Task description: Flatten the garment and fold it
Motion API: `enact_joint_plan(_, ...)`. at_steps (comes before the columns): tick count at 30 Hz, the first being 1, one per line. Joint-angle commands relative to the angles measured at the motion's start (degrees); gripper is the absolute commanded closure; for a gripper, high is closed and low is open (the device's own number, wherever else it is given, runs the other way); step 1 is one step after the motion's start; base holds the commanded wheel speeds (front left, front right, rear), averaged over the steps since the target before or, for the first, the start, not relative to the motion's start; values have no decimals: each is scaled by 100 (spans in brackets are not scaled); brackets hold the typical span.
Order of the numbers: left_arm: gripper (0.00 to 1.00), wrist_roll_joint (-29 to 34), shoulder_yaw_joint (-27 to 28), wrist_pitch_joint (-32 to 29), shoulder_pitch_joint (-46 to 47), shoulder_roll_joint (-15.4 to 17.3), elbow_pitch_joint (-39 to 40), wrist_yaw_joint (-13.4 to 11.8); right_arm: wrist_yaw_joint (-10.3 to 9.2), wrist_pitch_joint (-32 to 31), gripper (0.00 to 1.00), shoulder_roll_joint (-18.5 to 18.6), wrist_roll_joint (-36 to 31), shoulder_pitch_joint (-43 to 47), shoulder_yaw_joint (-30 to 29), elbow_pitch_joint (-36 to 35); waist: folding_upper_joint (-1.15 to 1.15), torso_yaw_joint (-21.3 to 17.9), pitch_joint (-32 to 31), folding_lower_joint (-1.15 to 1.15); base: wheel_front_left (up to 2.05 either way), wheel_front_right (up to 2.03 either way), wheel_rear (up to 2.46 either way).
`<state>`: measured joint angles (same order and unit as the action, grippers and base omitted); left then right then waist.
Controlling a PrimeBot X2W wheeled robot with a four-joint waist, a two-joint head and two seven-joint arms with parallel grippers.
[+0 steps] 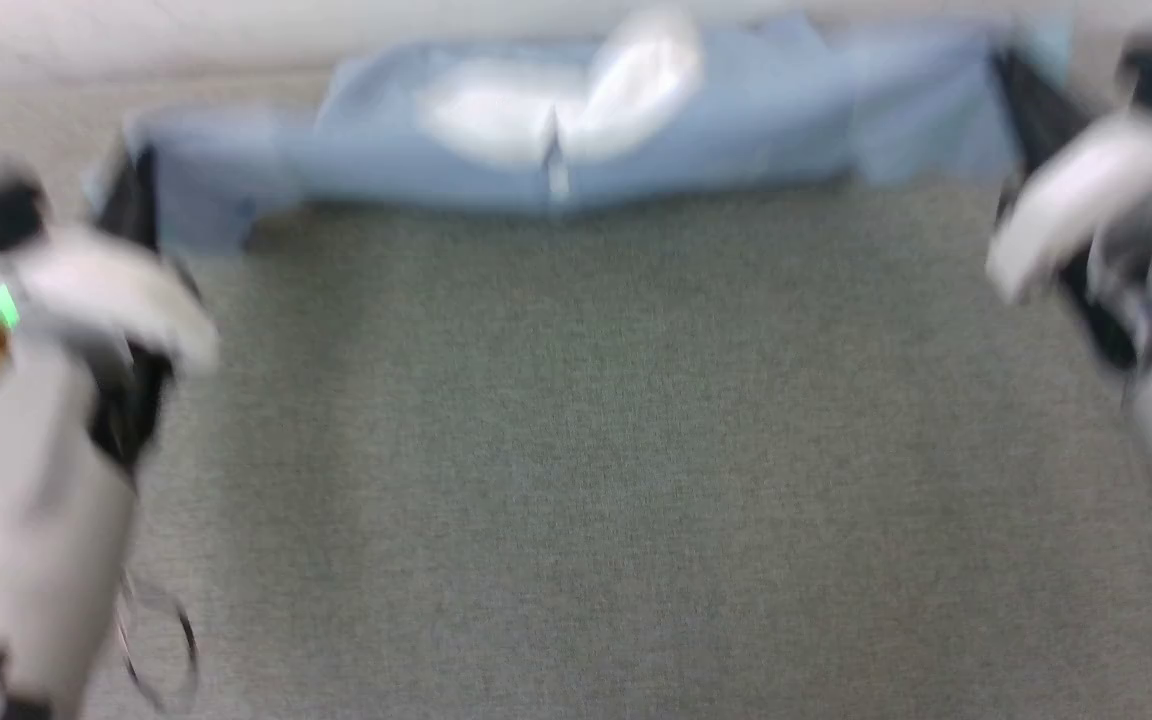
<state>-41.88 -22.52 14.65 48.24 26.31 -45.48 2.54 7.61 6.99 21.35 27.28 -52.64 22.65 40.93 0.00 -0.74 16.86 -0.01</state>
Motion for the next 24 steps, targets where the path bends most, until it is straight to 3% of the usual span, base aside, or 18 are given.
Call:
enact_joint_plan(1,100,-94,107,30,-727,-3,357,-171,-12,-57,100,94,146,690,-18,-334,0,70,-620,1,0,0,0)
enact_joint_plan(4,100,-158,173,32,-1427,17,828,-339,-12,-170,100,152,215,1363,-133,-713,0,83,-768,1,0,0,0)
enact_joint_plan(10,100,-296,243,-179,-3381,252,2431,-1061,-12,-691,100,57,132,3364,-937,-1951,0,87,-1112,1,0,0,0)
enact_joint_plan(19,100,-446,297,-1000,-5658,794,4628,-2296,-12,-1700,100,-906,-532,5848,-2533,-3949,0,88,-1386,1,0,0,0)
enact_joint_plan(24,100,-541,276,-1312,-6439,915,5222,-2740,-12,-2207,100,-1467,-798,6845,-2962,-4720,0,147,-1433,1,0,0,0)
